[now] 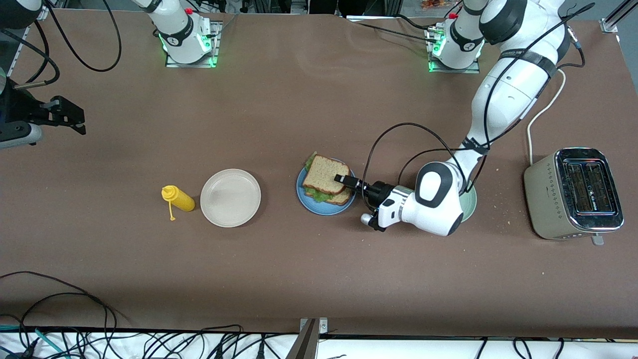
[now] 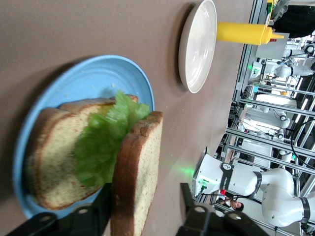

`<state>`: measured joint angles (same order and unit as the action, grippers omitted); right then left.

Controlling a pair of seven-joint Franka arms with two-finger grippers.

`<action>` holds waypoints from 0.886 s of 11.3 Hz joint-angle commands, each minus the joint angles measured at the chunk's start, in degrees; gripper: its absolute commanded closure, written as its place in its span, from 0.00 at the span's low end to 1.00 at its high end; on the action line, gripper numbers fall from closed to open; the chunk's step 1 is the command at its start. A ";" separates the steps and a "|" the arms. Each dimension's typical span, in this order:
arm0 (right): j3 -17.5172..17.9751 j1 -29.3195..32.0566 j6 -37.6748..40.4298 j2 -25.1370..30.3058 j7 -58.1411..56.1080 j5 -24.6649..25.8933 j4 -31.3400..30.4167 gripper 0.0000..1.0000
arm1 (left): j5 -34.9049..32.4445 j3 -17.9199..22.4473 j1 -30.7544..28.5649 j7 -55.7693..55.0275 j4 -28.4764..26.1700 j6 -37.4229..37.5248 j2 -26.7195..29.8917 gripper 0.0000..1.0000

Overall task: Make sandwich in blue plate with both arms
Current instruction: 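Lower the bread onto the lettuce and open the left gripper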

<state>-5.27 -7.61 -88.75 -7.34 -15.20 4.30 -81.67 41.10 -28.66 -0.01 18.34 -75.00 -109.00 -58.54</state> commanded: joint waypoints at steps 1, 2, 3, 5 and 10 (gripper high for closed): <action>-0.18 0.22 0.24 -0.22 0.35 -1.05 0.72 0.00 | -2.04 1.68 -0.34 1.35 1.16 0.46 1.06 0.00; -0.10 0.14 0.33 -0.13 0.35 -1.05 0.72 0.00 | -6.51 1.77 -0.52 1.26 1.60 0.55 1.76 0.00; -0.10 0.14 0.25 -0.13 0.53 -1.22 0.72 0.00 | -10.30 1.68 -1.22 1.26 1.69 0.55 2.55 0.00; -0.27 0.40 0.24 -0.13 0.96 -5.51 0.72 0.00 | -12.70 1.59 -2.79 1.17 1.70 0.90 4.13 0.00; -0.27 1.37 0.33 -0.13 0.88 -6.67 0.72 0.00 | -25.95 1.68 -7.80 0.65 1.70 5.80 13.44 0.00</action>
<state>-5.62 -6.55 -88.75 -7.38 -14.86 -1.36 -81.67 21.10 -27.23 -5.83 18.89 -72.00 -106.48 -50.23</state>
